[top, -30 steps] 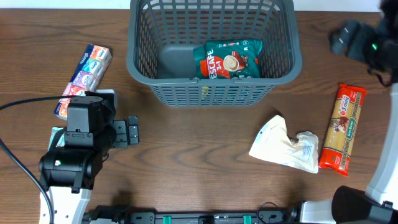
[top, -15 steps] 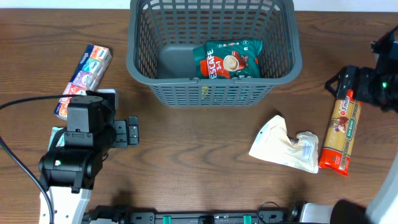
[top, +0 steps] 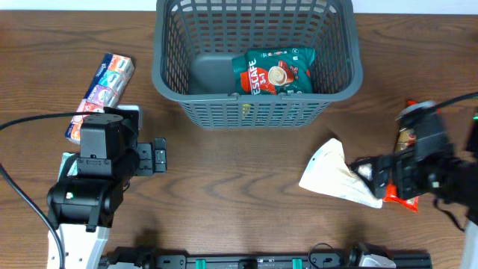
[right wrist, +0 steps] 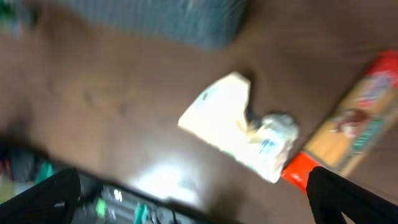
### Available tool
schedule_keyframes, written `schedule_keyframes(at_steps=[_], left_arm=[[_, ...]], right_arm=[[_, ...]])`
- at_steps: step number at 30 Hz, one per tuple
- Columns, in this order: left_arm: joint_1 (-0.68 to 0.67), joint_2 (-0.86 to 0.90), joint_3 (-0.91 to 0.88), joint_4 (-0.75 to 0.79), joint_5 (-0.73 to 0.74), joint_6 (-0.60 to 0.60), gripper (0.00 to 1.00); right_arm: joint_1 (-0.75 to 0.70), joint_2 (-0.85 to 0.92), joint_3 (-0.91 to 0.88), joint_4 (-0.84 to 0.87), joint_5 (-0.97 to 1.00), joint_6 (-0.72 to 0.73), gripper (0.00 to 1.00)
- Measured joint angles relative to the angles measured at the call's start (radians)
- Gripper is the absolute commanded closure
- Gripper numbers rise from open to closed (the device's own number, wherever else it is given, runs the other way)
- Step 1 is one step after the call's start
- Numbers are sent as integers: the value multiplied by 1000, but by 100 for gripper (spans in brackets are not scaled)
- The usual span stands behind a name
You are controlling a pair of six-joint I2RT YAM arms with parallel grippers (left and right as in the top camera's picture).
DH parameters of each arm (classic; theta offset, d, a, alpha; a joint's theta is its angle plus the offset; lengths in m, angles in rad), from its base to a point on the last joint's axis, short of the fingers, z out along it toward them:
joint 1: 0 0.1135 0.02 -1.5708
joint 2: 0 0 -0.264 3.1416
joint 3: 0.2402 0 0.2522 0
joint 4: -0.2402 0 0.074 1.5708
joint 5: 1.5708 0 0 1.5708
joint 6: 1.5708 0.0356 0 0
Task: Pack container
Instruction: 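Lower the right gripper onto the white paper pouch and grasp it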
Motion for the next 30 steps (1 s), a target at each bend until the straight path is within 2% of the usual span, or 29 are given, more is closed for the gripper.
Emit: schedule_keyframes(at_steps=[5,12,15,19,25,30], left_arm=[[0,0,0,8,0,0,1],[0,0,0,8,0,0,1],[0,0,0,8,0,-1,2],[0,0,0,5,0,-4,2],[0,0,0,1,0,-5,1],[0,0,0,2,0,-5,1]], right_arm=[[64,14,-232,84,69,-77,1],[70,110,-388,313,119,-124,1],[71,150,-440,337,97,-160,4],[97,167,-464,283,133,-253,2],[107,180,-465,343,243,-400,9],[101,265,-465,398,278,-502,7]])
